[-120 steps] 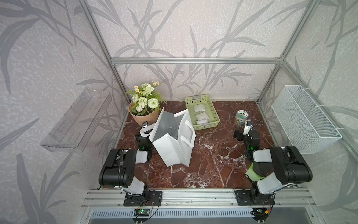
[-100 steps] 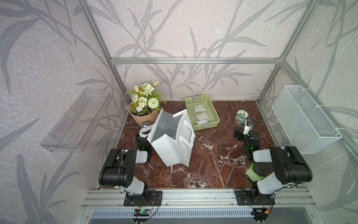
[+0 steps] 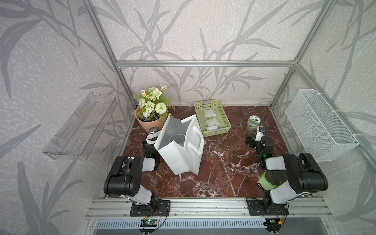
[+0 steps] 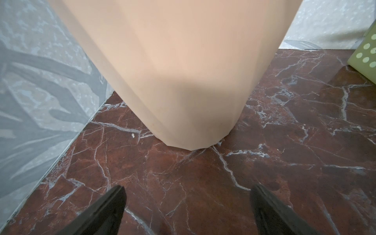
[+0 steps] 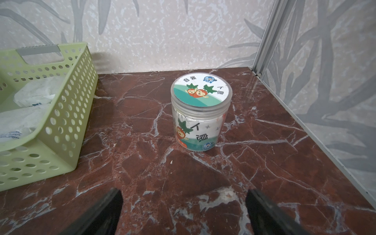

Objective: Place the ice pack in the delivery bag
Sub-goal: Move the bin to the center of the board.

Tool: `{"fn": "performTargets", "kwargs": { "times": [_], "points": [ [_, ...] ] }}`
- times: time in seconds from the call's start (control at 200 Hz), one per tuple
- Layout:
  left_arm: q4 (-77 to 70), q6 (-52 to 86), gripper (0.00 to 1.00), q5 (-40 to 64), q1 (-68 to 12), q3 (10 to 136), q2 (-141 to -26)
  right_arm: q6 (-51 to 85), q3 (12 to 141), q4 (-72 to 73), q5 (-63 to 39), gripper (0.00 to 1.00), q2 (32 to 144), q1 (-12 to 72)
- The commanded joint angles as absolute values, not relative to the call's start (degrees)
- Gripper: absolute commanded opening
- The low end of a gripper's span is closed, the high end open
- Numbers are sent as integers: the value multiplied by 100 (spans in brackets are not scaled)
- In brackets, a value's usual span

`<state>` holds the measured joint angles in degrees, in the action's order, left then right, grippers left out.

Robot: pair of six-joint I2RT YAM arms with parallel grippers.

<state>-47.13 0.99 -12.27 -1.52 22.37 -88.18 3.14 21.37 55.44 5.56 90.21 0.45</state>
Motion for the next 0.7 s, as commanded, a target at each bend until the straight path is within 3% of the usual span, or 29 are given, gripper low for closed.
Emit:
{"fn": "performTargets", "kwargs": {
  "times": [0.0,0.1,0.34,0.53,0.695],
  "points": [
    [-4277,0,100,-1063,-149,2536,-8356,353,1994,5527,633,99,8703,18],
    [-2115,72,100,-987,-145,3414,-7577,396,1948,5020,798,99,8003,26],
    [-548,955,100,-797,-149,4377,-6736,1113,3005,1834,476,99,6468,191],
    [1261,1677,100,-658,-141,5179,-6365,1630,4278,-367,-86,99,6477,513],
    [2864,1990,100,60,-139,6146,-6282,2041,5168,-1383,-922,99,6858,683]
  ]
}}
